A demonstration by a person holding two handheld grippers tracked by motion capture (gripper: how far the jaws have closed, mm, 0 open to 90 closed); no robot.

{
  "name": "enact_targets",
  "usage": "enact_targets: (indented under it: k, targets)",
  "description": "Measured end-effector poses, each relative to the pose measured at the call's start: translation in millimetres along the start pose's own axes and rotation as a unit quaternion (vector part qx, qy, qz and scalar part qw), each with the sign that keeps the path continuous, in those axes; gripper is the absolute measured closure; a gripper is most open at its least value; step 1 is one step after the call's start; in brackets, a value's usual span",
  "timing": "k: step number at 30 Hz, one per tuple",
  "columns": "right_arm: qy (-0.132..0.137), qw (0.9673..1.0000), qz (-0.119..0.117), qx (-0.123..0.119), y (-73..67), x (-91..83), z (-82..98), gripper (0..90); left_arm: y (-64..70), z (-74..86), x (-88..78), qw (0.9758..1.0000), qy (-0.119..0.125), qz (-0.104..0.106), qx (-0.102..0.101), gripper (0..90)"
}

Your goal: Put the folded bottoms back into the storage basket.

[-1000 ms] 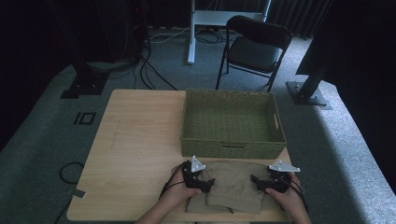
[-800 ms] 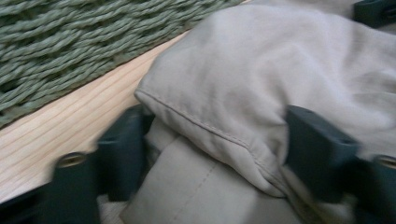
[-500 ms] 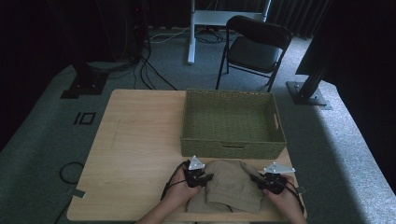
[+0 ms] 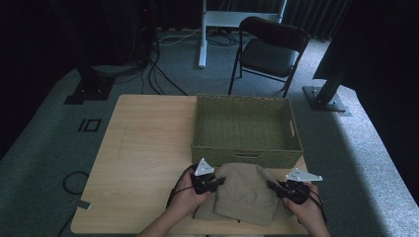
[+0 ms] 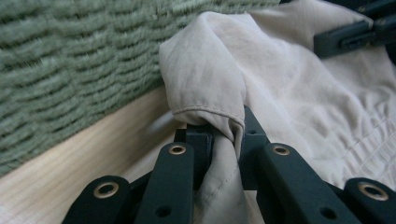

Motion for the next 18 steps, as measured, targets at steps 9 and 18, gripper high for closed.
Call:
enact_targets:
  k: [9, 18]
  targets:
    - [0.035, 0.9994, 0.000, -0.004, -2.6, -12.8, -27.7, 79.8, 5.9, -27.1, -12.6, 0.9995, 0.024, 0.003, 0.022, 81.3]
    - [0.074, 0.9973, -0.001, -0.009, -4.8, -30.7, -61.4, 79.8, 9.9, -63.6, -24.2, 0.9978, 0.049, 0.006, 0.043, 81.3]
Point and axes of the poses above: each handheld gripper's, and its own axes: x roughly forward along the jaws, z roughly out of its underside, y roughly to its right, the point moved 6 cm from there along x, roughly forward along the jaws, and after that the axes turned 12 degrees about y, right-handed, at the moved point
